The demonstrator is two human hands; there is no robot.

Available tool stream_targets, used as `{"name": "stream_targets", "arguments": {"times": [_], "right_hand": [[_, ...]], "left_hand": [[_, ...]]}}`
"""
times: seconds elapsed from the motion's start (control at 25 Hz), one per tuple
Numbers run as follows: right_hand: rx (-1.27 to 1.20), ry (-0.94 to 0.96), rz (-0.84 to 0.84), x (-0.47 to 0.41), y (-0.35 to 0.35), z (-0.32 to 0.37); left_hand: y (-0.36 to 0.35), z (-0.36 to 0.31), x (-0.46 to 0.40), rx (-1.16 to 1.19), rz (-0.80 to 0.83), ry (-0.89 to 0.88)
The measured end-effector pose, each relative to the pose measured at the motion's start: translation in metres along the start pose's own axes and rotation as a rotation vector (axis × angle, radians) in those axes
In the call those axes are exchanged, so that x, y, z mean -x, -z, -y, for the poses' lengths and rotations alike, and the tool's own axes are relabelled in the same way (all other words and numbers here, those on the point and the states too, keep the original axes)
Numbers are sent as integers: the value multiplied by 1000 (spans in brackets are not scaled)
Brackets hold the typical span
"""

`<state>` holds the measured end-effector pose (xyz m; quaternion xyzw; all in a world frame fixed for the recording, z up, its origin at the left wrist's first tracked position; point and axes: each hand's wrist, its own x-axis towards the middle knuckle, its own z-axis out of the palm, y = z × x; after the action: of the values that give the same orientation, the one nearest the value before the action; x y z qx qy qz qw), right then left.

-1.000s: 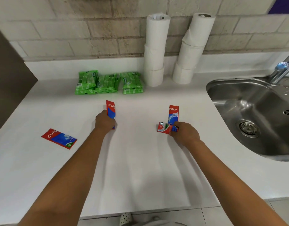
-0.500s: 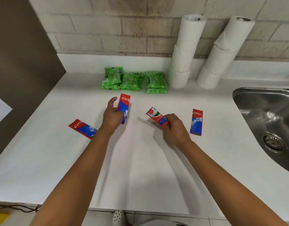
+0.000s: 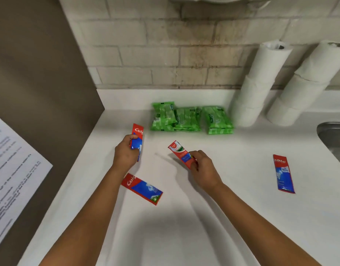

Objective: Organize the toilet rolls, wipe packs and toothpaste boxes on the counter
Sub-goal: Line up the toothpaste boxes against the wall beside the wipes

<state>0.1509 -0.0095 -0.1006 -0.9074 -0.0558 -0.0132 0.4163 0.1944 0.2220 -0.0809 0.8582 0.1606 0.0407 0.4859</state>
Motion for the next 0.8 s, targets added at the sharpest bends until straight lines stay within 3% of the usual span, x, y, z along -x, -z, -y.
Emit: {"name": "stream_targets", "arguments": {"times": [0.44,0.8], "right_hand": [[-48,-123,-86,-61,-34,12],[-141,-119,-111,-104,-55,23]], "left_hand": [[-21,-2,-130,-203,172,-59],[-32,11,-180,-233,105,-68]]}}
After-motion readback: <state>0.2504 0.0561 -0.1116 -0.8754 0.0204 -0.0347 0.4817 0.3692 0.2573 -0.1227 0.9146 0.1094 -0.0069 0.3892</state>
